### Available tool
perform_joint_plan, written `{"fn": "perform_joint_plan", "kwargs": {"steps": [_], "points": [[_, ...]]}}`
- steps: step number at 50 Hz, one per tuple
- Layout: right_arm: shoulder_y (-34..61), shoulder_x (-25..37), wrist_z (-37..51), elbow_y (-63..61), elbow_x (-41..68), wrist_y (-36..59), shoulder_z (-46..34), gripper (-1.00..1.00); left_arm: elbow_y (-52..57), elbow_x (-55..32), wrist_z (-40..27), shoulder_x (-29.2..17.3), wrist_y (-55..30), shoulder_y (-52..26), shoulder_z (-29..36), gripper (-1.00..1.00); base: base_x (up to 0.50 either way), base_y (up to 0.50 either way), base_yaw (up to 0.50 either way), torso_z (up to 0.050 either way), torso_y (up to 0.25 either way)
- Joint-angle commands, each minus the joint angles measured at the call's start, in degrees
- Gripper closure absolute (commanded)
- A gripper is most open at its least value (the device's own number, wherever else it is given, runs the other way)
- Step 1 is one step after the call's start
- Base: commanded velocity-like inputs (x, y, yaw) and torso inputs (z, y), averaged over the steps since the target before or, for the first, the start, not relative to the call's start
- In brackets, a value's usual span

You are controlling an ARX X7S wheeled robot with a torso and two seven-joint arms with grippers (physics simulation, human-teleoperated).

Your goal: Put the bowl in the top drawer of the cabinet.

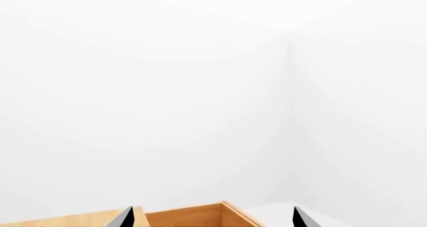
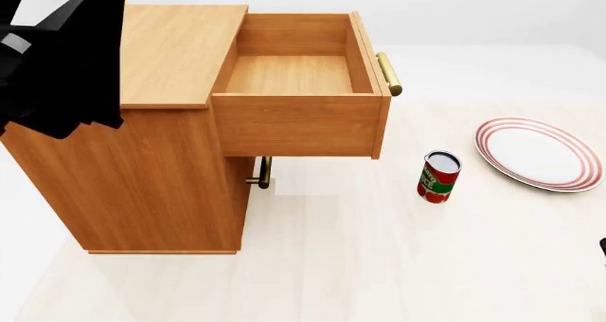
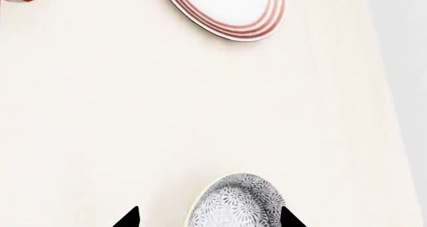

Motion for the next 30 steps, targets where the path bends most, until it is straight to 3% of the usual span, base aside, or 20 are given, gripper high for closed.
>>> {"fn": "perform_joint_plan", "kwargs": {"steps": [1, 20, 30], "points": [[-5.82, 5.01, -1.01, 0.42, 2.44, -6.11, -1.09, -1.00, 0.14, 0.18, 0.26, -0.16, 0.29, 0.49, 0.04, -1.00, 0.00, 0.00, 0.00, 0.000, 0.000], [-13.67, 2.84, 1.15, 6.01, 3.70, -15.54, -4.83, -1.00, 0.75, -2.79, 0.57, -0.15, 3.77, -1.29, -1.99, -1.00, 0.00, 0.00, 0.00, 0.000, 0.000], [-12.69, -6.76, 6.65, 11.44, 3.69, -13.70, -5.02, -1.00, 1.28, -4.31, 1.00, -0.27, 5.78, -3.23, -3.15, -1.00, 0.00, 0.00, 0.00, 0.000, 0.000]]}}
